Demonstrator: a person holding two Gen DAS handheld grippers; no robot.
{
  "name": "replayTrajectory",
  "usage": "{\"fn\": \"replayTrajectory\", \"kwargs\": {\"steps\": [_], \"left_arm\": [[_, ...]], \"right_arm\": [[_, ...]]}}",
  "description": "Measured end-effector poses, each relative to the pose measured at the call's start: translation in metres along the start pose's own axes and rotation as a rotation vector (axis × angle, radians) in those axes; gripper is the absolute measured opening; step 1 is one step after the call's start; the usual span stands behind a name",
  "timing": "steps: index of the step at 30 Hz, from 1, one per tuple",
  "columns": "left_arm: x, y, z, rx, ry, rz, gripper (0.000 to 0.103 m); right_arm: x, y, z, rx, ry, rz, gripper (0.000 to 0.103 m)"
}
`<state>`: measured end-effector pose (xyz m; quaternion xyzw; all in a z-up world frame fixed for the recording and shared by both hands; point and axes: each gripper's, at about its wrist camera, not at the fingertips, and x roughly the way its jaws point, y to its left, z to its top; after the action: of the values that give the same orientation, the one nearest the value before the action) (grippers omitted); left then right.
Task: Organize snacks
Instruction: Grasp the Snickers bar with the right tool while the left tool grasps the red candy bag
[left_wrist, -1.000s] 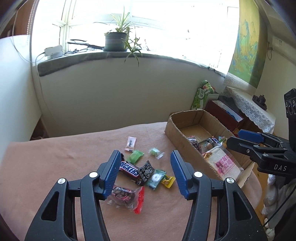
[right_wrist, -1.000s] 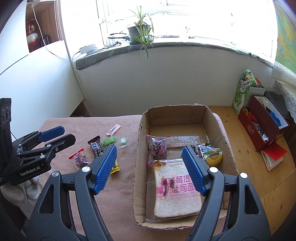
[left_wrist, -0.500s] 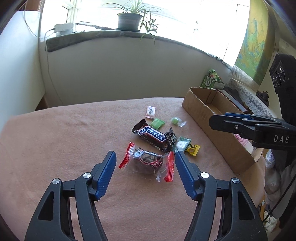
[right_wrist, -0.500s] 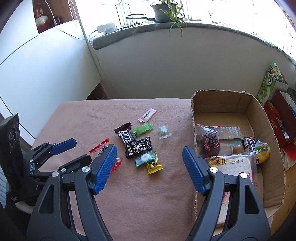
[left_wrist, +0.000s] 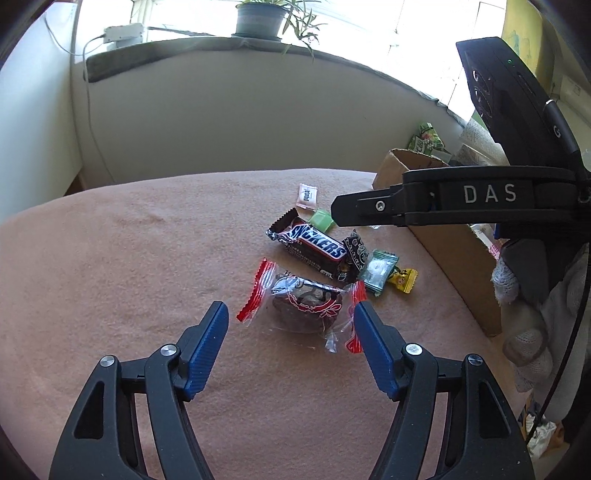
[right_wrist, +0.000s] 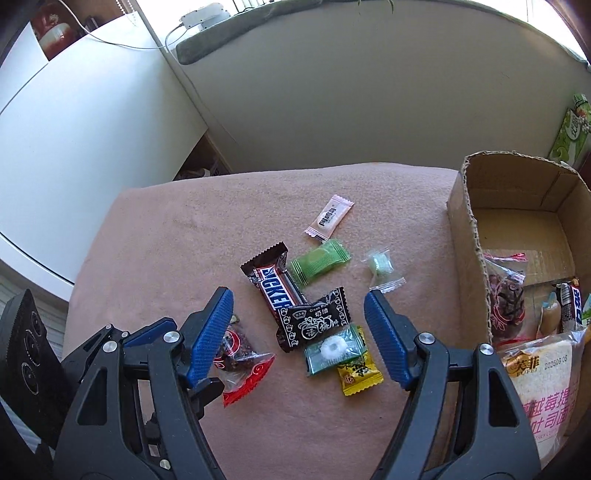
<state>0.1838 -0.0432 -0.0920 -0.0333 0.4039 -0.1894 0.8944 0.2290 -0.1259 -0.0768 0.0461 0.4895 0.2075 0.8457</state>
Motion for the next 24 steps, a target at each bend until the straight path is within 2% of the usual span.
{"fn": "replayTrajectory", "kwargs": {"steps": [4, 7, 12, 17, 19, 24], "left_arm": [[0.004, -0.001, 0.001, 0.008, 0.001, -0.009, 0.07], [0.01, -0.002, 0.004, 0.02, 0.006, -0.007, 0.07], [0.02, -0.001, 0.01, 0.014, 0.005, -0.002, 0.072], [0.029, 0.002, 0.014, 0.004, 0.02, -0.018, 0.074], [0.034, 0.002, 0.015, 0.004, 0.033, -0.034, 0.074], [0.04, 0.004, 0.014, -0.013, 0.047, -0.063, 0.07]], "right_arm": [[0.019, 0.013, 0.008, -0.065, 0.028, -0.031, 0.075], [0.034, 0.015, 0.013, -0.08, 0.064, -0.024, 0.064], [0.055, 0.019, 0.016, -0.094, 0.103, -0.021, 0.061], [0.07, 0.023, 0.015, -0.095, 0.13, -0.012, 0.053], [0.072, 0.025, 0.016, -0.095, 0.13, -0.007, 0.047], [0.076, 0.03, 0.012, -0.122, 0.151, 0.001, 0.046]]}}
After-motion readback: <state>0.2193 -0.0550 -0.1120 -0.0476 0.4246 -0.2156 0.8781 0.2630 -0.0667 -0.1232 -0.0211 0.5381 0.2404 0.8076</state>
